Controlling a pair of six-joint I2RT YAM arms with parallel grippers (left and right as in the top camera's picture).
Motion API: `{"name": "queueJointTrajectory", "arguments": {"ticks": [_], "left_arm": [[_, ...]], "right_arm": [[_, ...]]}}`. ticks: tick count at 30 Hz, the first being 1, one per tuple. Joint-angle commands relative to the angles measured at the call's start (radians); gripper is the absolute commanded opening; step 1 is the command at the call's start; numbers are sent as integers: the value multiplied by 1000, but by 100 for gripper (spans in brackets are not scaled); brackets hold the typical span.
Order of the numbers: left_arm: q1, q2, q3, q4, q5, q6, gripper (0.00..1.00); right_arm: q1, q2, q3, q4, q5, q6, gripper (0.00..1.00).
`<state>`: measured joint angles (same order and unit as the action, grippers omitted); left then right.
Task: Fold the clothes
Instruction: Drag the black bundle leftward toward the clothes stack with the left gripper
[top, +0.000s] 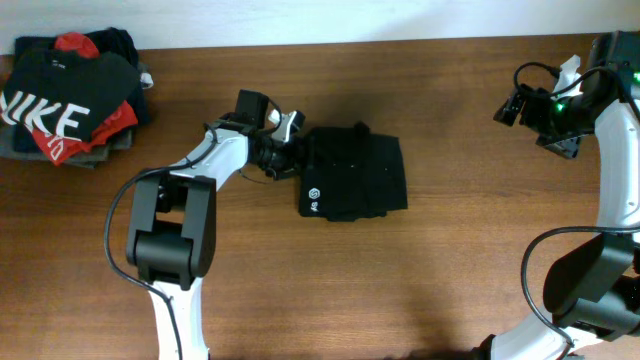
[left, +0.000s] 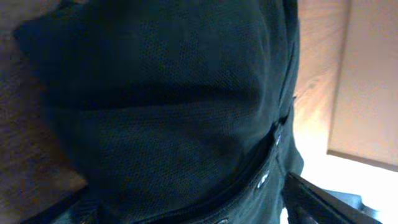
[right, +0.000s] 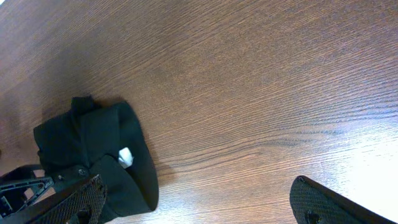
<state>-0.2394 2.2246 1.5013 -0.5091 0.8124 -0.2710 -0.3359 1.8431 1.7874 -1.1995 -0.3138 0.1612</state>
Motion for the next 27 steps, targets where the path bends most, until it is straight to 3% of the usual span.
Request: {"name": "queueJointTrajectory", "arguments": {"ticks": [1, 7, 11, 14, 27], "left_arm": [[-20, 117, -42, 9, -94, -76, 84], [-20, 117, -42, 40, -110, -77, 49], [-20, 117, -42, 42, -121, -77, 15], [-20, 117, -42, 45, -120, -77, 3], [-15, 116, -18, 90, -129, -72, 1]], "right_arm": [[2, 5, -5, 0, 12, 0, 99], [2, 5, -5, -1, 12, 0, 99], [2, 8, -5, -1, 11, 0, 99], [4, 13, -12, 0, 12, 0, 99], [9, 49, -24, 0, 12, 0, 99]]}}
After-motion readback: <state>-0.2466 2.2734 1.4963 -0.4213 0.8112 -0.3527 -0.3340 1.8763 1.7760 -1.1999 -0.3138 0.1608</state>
